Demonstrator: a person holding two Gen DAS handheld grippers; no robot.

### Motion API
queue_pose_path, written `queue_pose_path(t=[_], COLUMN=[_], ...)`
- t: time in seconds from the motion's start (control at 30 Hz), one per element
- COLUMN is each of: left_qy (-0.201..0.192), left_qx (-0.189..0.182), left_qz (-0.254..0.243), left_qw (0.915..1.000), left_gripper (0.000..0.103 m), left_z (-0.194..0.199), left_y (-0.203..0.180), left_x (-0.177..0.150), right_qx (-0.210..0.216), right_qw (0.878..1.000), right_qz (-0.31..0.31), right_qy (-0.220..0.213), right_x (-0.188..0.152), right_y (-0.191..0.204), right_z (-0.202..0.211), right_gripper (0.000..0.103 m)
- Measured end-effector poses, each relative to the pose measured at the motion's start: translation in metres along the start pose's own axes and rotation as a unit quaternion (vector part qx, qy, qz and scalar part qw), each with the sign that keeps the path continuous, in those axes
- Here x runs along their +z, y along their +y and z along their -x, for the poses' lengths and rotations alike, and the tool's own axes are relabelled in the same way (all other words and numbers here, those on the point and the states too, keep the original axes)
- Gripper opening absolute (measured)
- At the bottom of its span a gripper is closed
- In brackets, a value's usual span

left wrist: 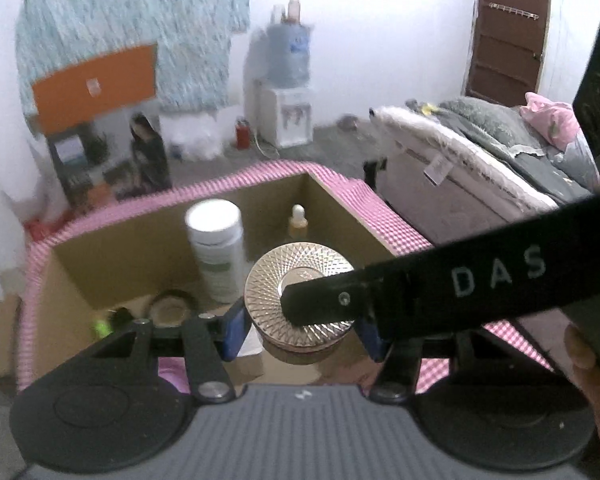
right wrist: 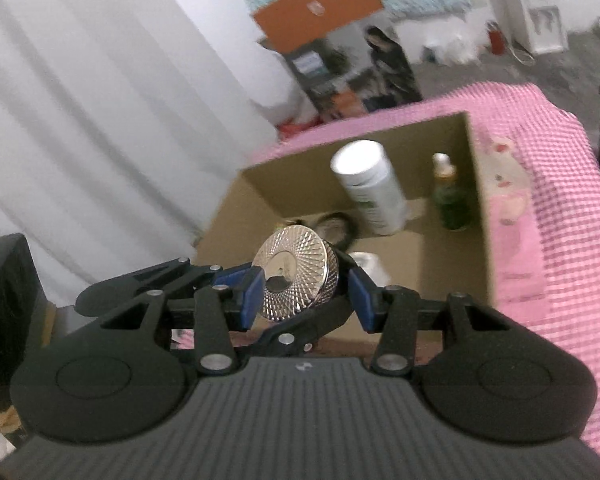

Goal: Organize rigid objects
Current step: 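Lift the gold jar with the right tool and carry it over the box, then lower the gold jar into the box and open the right tool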

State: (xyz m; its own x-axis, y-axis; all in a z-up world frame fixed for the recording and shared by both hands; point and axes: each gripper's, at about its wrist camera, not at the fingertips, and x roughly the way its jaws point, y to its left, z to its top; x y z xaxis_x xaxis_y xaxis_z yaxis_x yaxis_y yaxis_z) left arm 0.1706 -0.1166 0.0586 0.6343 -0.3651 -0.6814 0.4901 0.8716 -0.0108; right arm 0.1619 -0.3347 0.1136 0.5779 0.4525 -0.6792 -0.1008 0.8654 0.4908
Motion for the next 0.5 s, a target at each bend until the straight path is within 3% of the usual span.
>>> queue_pose_path(t=[0.27,0.5], left_qy=[0.076,0.099], left_qx=[-0.035,-0.028], left_qz=[0.038,0.047], left_qw=[0.9957,0.9935], left_gripper=[0.057,0.057], left_z=[-0.07,-0.087], left_y=[0.01,0.015], left_x=[0.01,0.018], right_qx=[-0.043,-0.066], right_qw=[0.996,0.993], right_qz=[-0.014,0.022], right_qy=[0.073,0.092], right_x=[0.03,0.04], right_y=[-0.048,-0.046], right_z=[-0.044,-0.067], right_gripper=[0.046,0.044])
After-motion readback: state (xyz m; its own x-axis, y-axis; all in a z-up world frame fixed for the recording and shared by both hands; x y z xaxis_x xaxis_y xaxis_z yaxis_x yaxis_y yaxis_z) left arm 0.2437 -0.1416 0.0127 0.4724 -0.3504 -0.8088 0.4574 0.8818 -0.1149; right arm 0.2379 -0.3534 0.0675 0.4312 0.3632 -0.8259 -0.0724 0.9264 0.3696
